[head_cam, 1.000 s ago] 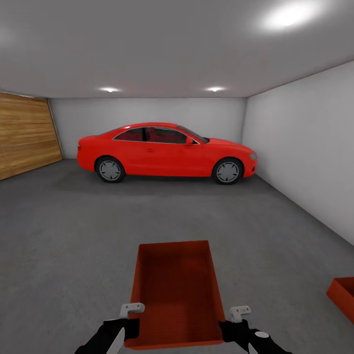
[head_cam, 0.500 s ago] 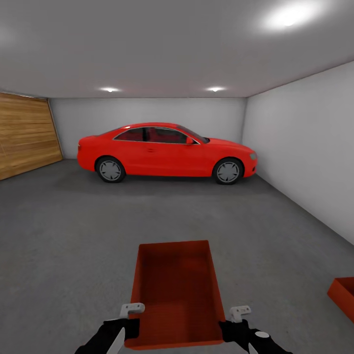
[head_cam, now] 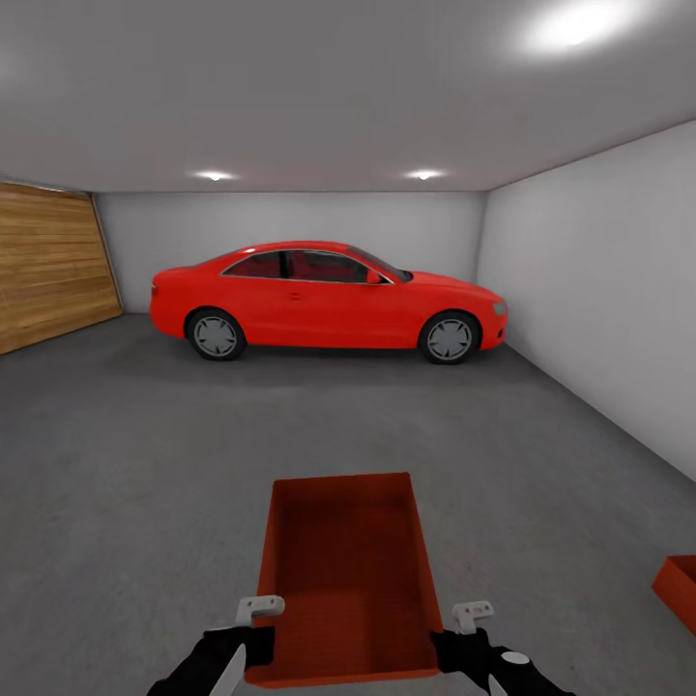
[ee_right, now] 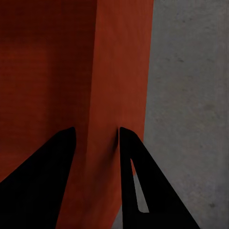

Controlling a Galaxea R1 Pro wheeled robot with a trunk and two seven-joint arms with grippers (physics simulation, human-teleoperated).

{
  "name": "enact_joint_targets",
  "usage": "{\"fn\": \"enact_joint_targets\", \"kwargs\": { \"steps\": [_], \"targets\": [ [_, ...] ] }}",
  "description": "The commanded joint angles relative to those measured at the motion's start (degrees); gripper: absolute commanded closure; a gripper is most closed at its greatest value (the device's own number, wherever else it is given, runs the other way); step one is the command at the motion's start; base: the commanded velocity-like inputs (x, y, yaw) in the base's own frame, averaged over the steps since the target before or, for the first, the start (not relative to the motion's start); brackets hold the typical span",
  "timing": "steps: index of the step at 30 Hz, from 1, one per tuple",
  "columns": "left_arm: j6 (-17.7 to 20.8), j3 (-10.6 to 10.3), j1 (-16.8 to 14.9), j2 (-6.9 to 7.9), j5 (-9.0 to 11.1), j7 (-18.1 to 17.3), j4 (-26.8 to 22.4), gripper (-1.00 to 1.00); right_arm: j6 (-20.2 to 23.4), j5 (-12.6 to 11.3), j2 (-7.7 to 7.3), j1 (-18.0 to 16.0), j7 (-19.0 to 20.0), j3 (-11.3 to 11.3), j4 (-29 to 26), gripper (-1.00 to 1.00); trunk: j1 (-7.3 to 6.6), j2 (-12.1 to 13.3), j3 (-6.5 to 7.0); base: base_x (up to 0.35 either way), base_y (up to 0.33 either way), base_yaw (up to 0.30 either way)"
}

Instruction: Move the two storage containers from the living room to the garage. In the garage, place one container on the floor and stack the other container on top of it (either order is fine).

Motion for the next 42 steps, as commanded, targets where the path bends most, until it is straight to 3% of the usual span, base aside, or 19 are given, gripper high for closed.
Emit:
{"fn": "enact_joint_targets", "kwargs": {
  "steps": [1, 42],
  "targets": [
    [-1.72, 0.44, -0.05, 0.00, -1.52, 1.51, -0.82, 1.00, -0.27, -0.19, 1.39, 0.06, 0.60, 2.45, 0.18, 1.00, 0.02, -0.06, -0.05, 0.000, 0.000, 0.000],
    [-1.72, 0.44, -0.05, 0.02, -1.52, 1.53, -0.82, 1.00, -0.27, -0.23, 1.39, 0.06, 0.69, 2.43, 0.18, 1.00, 0.02, -0.06, -0.05, 0.008, 0.000, 0.000]
  ]
}}
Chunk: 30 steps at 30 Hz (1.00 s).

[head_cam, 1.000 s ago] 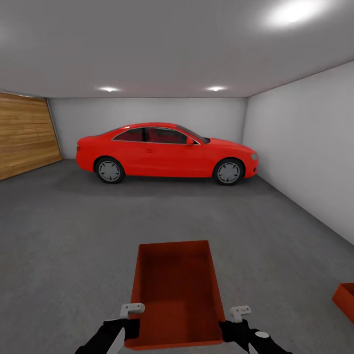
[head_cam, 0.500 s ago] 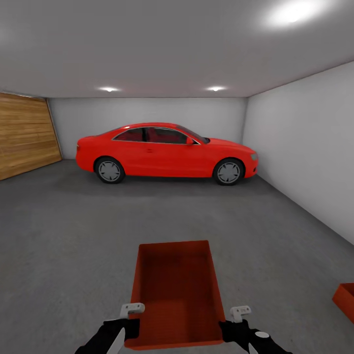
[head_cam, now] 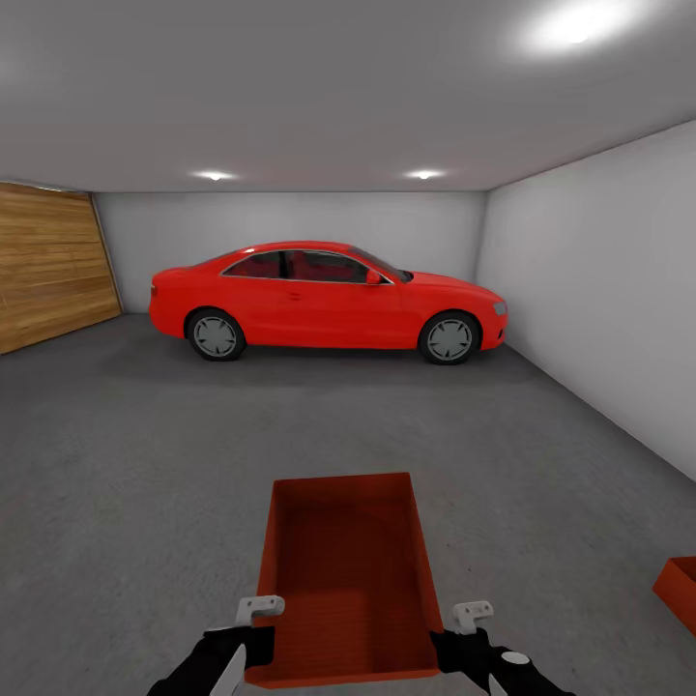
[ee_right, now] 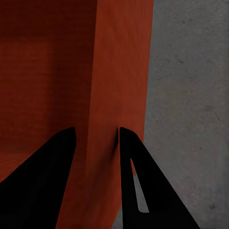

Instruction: Move the two storage containers from the living room to the garage. In the garage, place one container on the floor and stack the other container on top of it (either order is fine).

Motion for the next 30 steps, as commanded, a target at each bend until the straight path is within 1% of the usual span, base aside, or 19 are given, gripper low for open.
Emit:
{"fn": "enact_joint_targets", "kwargs": {
  "steps": [1, 9, 30],
  "targets": [
    [-1.66, 0.42, -0.05, 0.00, -1.50, 1.60, -0.88, 1.00, -0.27, -0.22, 1.38, 0.05, 0.72, 2.37, 0.19, 1.00, 0.02, -0.06, -0.05, 0.000, 0.000, 0.000],
    [-1.66, 0.42, -0.05, -0.01, -1.50, 1.55, -0.88, 1.00, -0.27, -0.23, 1.38, 0.05, 0.78, 2.35, 0.17, 1.00, 0.02, -0.06, -0.05, 0.000, -0.068, 0.000],
    [-1.74, 0.42, -0.05, 0.07, -1.50, 1.61, -0.88, 1.00, -0.27, -0.23, 1.38, 0.05, 1.16, 2.35, 0.19, 1.00, 0.02, -0.06, -0.05, 0.000, 0.002, 0.000]
  ]
}}
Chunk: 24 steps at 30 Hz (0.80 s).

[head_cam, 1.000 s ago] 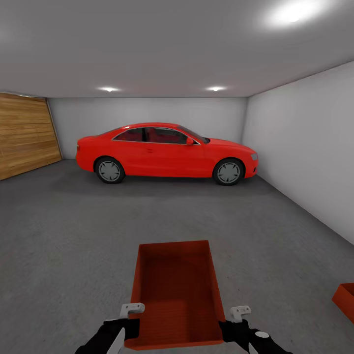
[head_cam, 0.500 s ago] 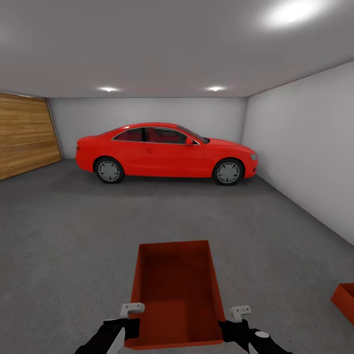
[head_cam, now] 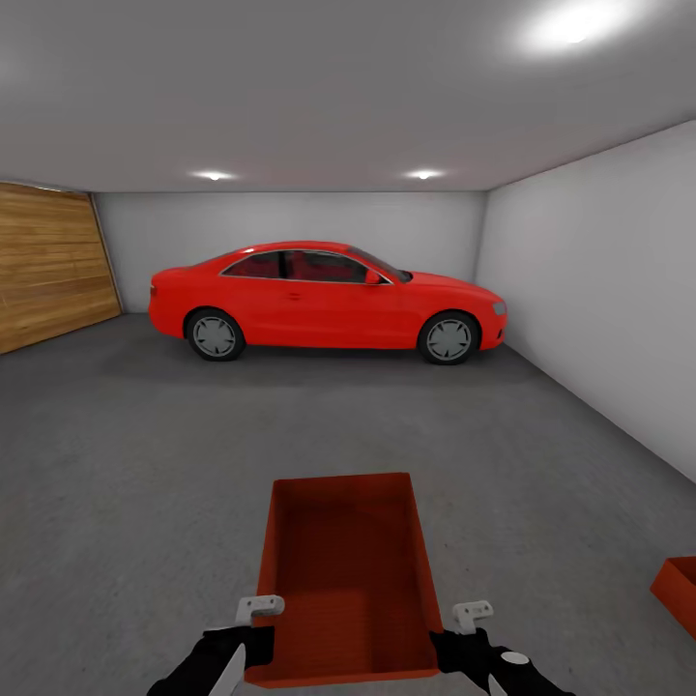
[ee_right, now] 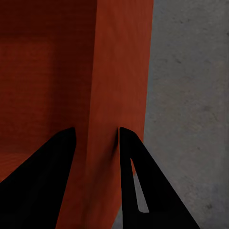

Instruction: Move the two storage containers from the living room to the garage. In the garage, place one container on the floor and stack the other container on top of it (either order is fine).

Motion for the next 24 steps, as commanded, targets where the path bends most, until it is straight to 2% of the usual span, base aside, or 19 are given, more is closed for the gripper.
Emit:
{"fn": "enact_joint_targets", "kwargs": {
  "steps": [1, 13, 17, 24],
  "targets": [
    [-1.87, 0.44, -0.05, 0.01, -1.50, 1.58, -0.77, 1.00, -0.27, -0.20, 1.31, 0.07, 1.25, 2.33, 0.18, 1.00, 0.02, -0.06, -0.05, 0.000, 0.151, 0.000],
    [-1.87, 0.44, -0.05, -0.08, -1.44, 1.57, -0.77, 1.00, -0.27, -0.20, 1.31, 0.07, 1.25, 2.33, 0.18, 1.00, 0.02, -0.06, -0.05, 0.002, 0.024, 0.000],
    [-1.87, 0.44, -0.05, -0.08, -1.48, 1.56, -0.77, 1.00, -0.27, -0.20, 1.31, 0.09, 1.25, 2.33, 0.17, 1.00, 0.02, -0.06, -0.05, 0.181, 0.000, 0.000],
    [-1.87, 0.44, -0.05, -0.07, -1.50, 1.56, -0.77, 1.00, -0.27, -0.20, 1.31, 0.05, 1.25, 2.33, 0.13, 1.00, 0.02, -0.06, -0.05, 0.012, 0.000, 0.000]
  ]
}}
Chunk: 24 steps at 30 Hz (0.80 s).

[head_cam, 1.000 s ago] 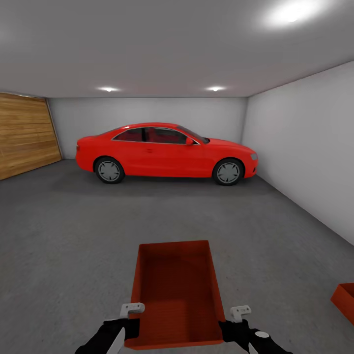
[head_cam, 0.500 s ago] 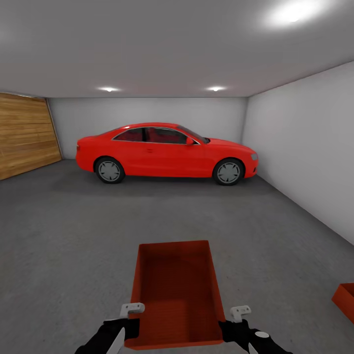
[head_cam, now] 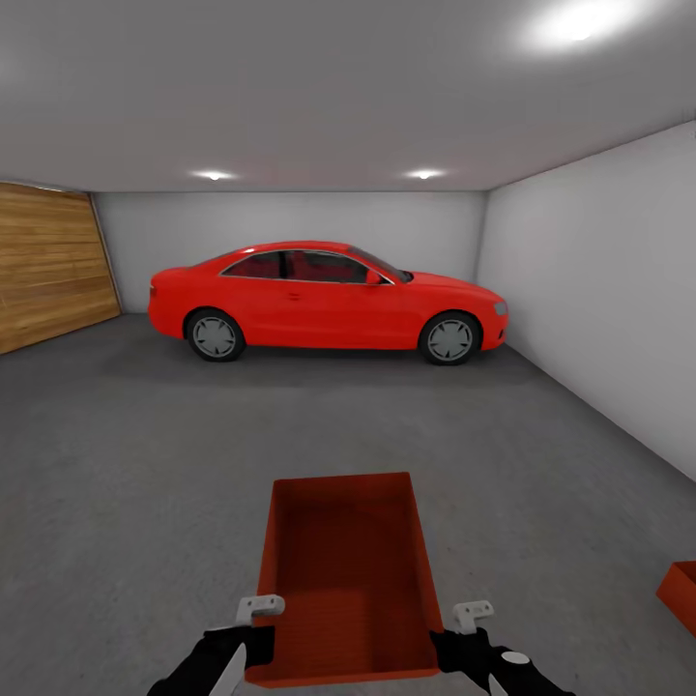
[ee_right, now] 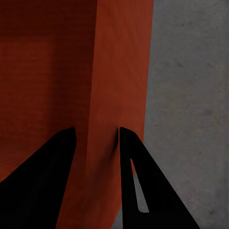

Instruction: Move the two storage containers from the living room to the garage. In the garage, place one container on the floor and stack the other container on top of it (either order is fine).

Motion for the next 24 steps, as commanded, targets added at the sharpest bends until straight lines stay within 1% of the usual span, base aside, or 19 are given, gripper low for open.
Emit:
{"fn": "enact_joint_targets", "kwargs": {
  "steps": [1, 5, 13, 24],
  "targets": [
    [-1.88, 0.48, -0.05, 0.01, -1.56, 1.44, -0.68, 1.00, -0.27, -0.21, 1.39, 0.06, 1.13, 2.38, 0.18, 1.00, 0.02, -0.06, -0.05, 0.007, 0.000, 0.000],
    [-1.88, 0.48, -0.05, 0.01, -1.56, 1.44, -0.68, 1.00, -0.27, -0.21, 1.39, 0.08, 1.13, 2.38, 0.22, 1.00, 0.02, -0.06, -0.05, 0.140, 0.000, 0.000],
    [-1.88, 0.48, -0.05, 0.01, -1.56, 1.44, -0.68, 1.00, -0.27, -0.20, 1.39, 0.06, 1.13, 2.38, 0.22, 1.00, 0.02, -0.06, -0.05, 0.275, 0.000, 0.000],
    [-1.88, 0.48, -0.05, 0.01, -1.53, 1.45, -0.69, 1.00, -0.27, -0.21, 1.39, 0.08, 1.13, 2.38, 0.21, 1.00, 0.02, -0.06, -0.05, 0.026, 0.000, 0.000]
  ]
}}
